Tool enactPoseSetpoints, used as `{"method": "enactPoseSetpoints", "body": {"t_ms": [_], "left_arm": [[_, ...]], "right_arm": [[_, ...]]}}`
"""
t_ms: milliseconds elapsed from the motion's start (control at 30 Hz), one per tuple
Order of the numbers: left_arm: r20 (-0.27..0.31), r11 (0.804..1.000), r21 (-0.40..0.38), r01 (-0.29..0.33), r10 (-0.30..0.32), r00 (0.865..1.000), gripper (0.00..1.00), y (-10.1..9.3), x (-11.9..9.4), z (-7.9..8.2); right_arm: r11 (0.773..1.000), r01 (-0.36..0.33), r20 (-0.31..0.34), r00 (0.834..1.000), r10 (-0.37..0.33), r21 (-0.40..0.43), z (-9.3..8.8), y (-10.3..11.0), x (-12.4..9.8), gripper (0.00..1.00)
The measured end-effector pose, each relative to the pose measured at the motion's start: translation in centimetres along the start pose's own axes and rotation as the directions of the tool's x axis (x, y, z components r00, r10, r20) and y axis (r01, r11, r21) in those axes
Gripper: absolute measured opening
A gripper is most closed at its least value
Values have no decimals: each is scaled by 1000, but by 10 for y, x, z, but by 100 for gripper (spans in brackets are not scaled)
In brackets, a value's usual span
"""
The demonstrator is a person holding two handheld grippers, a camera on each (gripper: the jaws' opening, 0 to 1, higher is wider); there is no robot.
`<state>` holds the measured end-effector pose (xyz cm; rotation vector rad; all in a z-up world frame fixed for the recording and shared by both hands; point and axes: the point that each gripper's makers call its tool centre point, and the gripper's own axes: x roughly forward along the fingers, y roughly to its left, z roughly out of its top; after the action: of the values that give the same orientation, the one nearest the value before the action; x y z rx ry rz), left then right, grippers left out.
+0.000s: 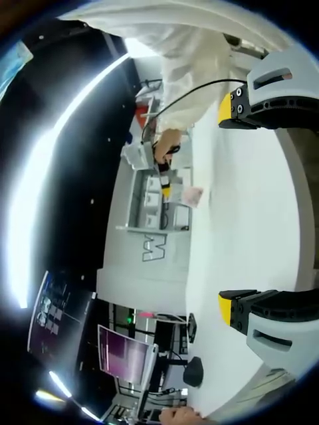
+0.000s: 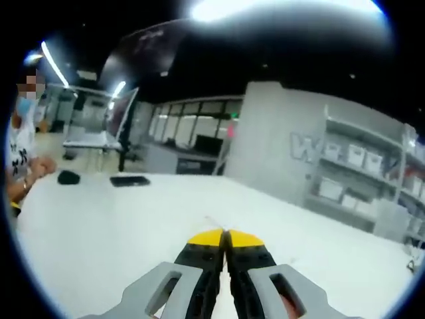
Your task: Open the resealable bag by pulling the two sides of the seal apart until the entire bag opening is separated and visibly accessible.
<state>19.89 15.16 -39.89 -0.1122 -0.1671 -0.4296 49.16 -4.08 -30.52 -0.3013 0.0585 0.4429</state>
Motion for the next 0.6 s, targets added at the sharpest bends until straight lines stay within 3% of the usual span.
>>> {"method": "enactPoseSetpoints", "body": {"t_ms": [333, 367, 600], "left_arm": [[-6, 1000, -3, -3, 3, 1000, 99, 0, -1, 0], [-20, 998, -47, 30, -31, 999, 99, -9, 0, -4], [-19, 999, -30, 24, -25, 1000, 99, -6, 3, -3]], "right_arm": [[999, 37, -24, 999, -38, -38, -8, -14, 16, 0], [998, 42, -35, 998, -44, -55, -10, -16, 18, 0], [996, 72, -52, 996, -75, -57, -15, -25, 27, 0]]}}
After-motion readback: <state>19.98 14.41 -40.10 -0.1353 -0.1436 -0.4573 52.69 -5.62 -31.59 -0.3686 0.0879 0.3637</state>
